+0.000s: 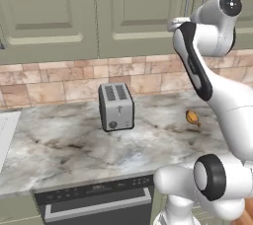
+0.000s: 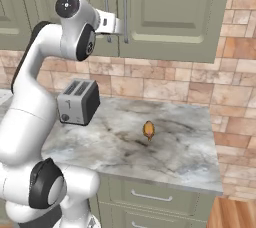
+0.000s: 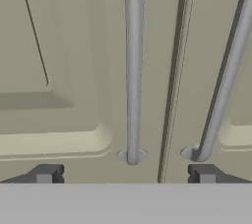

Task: Retrieve the tupperware from the cabinet, then place the raw meat into the tupperware to avoid contamination.

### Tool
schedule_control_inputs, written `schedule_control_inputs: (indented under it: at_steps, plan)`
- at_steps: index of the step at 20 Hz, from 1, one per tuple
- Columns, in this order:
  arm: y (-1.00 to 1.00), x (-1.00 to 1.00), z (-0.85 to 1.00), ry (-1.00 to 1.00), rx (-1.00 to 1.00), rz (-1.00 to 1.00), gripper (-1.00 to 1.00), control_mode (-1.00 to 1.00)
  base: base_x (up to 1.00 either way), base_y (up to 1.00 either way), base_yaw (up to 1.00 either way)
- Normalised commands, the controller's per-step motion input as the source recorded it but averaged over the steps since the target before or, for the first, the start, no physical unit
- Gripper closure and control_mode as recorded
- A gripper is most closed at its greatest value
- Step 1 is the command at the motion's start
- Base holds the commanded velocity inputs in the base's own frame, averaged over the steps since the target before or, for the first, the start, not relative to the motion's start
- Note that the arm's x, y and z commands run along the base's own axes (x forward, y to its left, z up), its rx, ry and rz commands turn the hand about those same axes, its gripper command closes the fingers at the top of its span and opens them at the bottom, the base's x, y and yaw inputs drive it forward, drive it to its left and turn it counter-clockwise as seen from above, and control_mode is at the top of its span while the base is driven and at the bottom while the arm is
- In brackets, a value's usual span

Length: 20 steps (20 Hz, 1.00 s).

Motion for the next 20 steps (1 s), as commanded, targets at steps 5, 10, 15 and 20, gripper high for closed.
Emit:
schedule_control_inputs:
  at_steps: [5, 10, 15, 20]
  plan:
    - [-0.04, 0.28, -0.04, 0.01, 0.0, 0.0, -1.0, -1.0, 0.0, 0.0, 0.0]
    - [0.0, 0.29, -0.08, 0.0, 0.0, 0.0, -1.0, -1.0, 0.0, 0.0, 0.0]
    - [-0.04, 0.31, -0.14, 0.0, -0.01, 0.0, -1.0, -1.0, 0.0, 0.0, 0.0]
    - [-0.06, 0.35, -0.14, -0.01, 0.0, 0.0, -1.0, -1.0, 0.0, 0.0, 0.0]
